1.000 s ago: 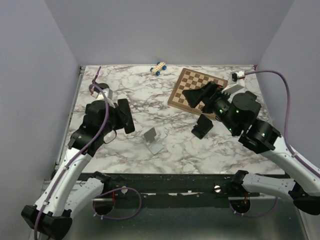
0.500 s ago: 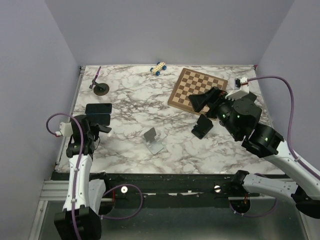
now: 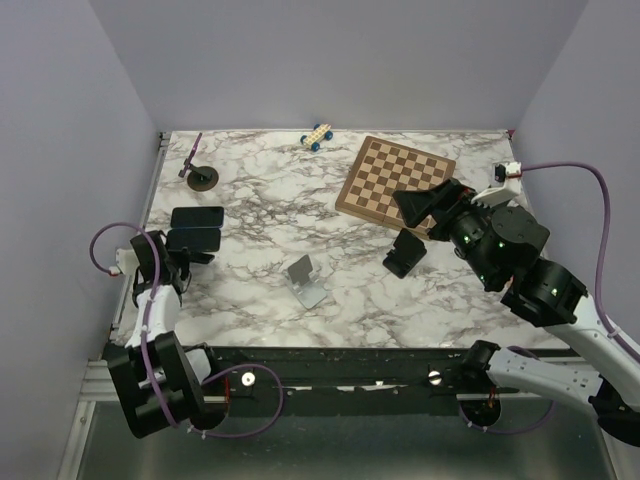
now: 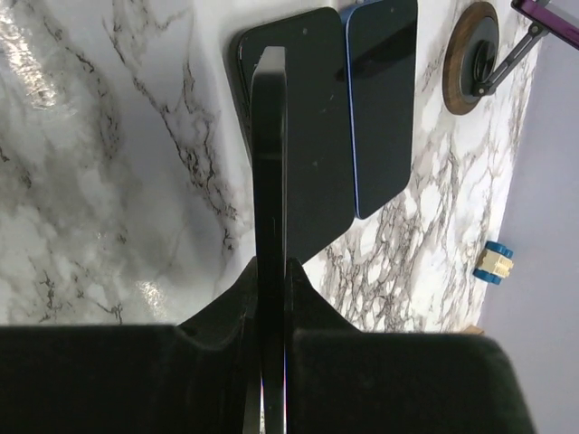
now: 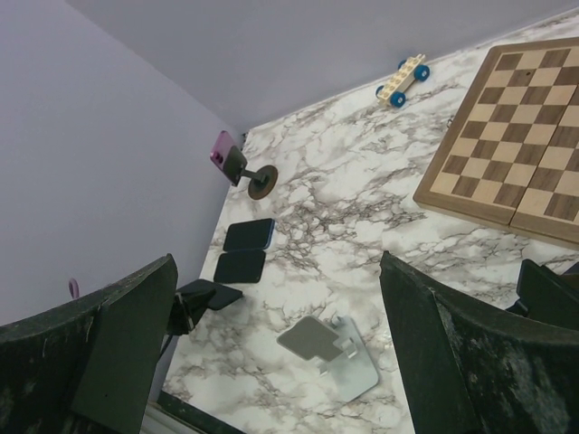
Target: Remove the phone from the phone stand
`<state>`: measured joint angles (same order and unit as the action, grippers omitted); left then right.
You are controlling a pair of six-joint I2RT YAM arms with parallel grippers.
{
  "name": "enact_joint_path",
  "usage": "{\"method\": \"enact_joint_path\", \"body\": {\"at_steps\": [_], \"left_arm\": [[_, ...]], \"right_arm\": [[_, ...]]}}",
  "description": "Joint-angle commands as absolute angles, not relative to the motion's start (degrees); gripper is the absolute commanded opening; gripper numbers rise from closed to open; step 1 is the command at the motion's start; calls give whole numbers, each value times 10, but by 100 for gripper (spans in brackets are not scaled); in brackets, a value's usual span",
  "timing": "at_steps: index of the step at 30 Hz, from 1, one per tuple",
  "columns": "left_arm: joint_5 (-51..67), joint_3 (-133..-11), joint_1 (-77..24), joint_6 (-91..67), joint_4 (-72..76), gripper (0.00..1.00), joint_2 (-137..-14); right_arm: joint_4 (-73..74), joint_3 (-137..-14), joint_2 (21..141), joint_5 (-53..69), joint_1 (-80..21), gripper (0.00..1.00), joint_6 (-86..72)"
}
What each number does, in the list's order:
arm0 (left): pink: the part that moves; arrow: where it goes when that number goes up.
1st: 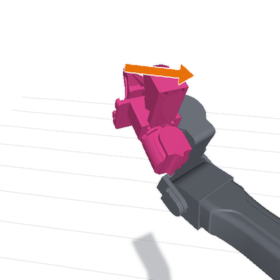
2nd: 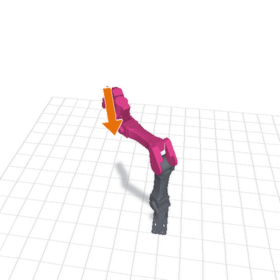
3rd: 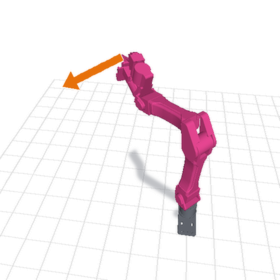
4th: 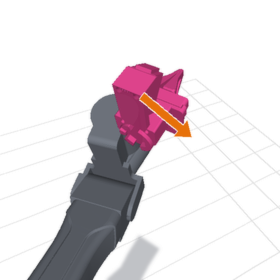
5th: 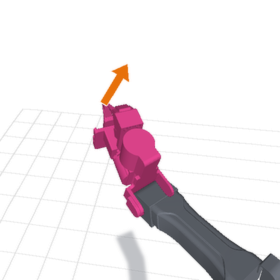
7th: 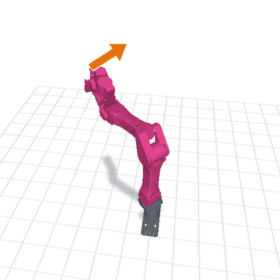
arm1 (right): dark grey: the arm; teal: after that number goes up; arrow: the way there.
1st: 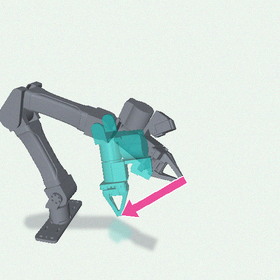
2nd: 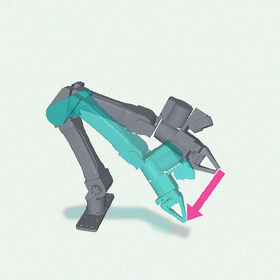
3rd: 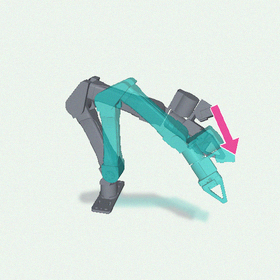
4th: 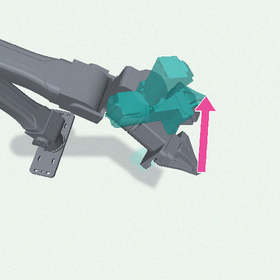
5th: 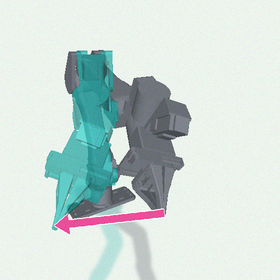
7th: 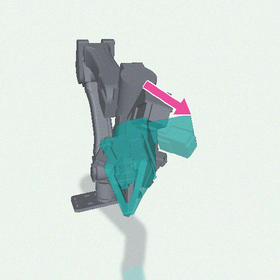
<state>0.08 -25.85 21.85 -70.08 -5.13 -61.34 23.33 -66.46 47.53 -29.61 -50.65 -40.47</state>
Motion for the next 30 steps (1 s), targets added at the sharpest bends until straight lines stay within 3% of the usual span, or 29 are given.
{"method": "enact_joint_path", "body": {"at_steps": [1, 21, 30], "left_arm": [[37, -251, 227, -708, 21, 0, -627], [53, -188, 251, -790, 100, 0, -677], [77, -188, 256, -801, 142, 15, -720]], "right_arm": [[248, -651, 470, -319, -507, 100, -402], [236, -655, 497, -292, -507, 100, -408], [235, -663, 504, -290, -507, 100, -404]]}}
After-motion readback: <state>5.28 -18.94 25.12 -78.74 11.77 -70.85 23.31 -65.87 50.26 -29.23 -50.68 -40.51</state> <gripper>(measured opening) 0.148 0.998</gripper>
